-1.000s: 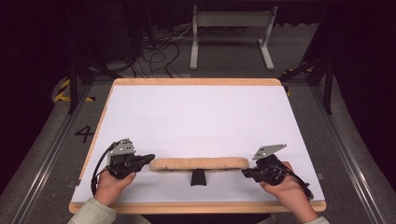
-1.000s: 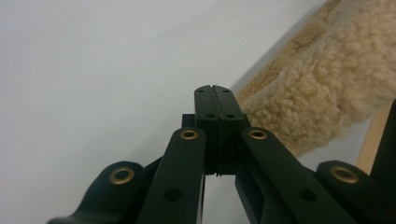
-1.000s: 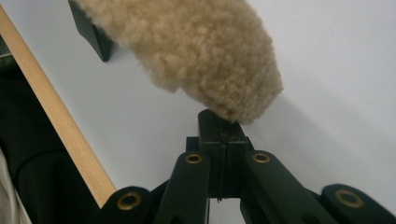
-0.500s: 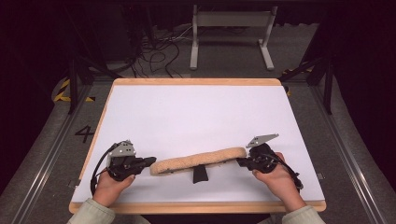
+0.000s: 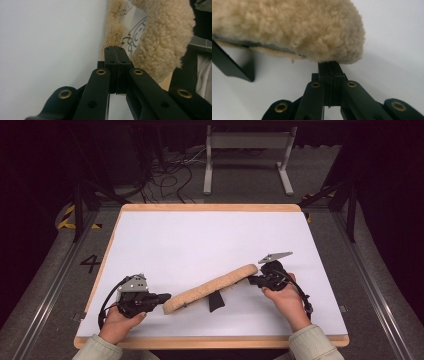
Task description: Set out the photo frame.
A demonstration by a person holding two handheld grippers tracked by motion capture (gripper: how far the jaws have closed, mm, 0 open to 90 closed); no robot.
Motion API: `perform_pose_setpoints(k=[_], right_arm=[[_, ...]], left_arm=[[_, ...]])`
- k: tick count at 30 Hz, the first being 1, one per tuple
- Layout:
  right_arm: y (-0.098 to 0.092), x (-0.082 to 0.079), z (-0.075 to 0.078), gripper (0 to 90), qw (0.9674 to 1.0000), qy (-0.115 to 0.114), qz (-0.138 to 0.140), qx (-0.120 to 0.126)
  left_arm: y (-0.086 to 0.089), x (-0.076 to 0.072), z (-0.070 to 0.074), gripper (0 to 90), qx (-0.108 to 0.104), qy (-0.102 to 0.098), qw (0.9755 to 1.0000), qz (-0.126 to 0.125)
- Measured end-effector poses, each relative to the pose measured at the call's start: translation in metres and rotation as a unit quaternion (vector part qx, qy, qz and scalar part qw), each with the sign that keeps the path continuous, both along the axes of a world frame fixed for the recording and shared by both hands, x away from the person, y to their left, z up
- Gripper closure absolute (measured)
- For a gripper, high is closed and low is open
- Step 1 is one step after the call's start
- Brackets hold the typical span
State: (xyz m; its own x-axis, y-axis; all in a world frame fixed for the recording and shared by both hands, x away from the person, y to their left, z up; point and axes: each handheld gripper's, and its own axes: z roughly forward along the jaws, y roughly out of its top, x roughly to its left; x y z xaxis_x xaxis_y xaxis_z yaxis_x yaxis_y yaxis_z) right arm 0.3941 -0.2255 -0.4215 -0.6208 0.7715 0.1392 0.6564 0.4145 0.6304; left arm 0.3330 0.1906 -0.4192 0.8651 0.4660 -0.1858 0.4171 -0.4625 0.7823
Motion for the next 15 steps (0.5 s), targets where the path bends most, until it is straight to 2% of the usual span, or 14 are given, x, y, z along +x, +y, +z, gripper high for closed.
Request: perform_pose_setpoints(k=[6,11,15], right_arm=[[0.007,0.019,-0.004,90.0,0.9995,0.004,-0.015,0.026],[0.013,0.03,-0.005,90.0,0.9993,0.004,-0.023,0.03],[0.022,0.04,-0.006,90.0,0.9988,0.003,-0.034,0.036]], left_arm=[[-0.004,-0.002,0.0,90.0,0.007,0.002,0.9999,-0.011],[-0.007,-0.003,-0.002,90.0,0.025,-0.005,0.9996,-0.015],[-0.006,-0.003,-0.002,90.0,0.026,-0.004,0.9995,-0.015]])
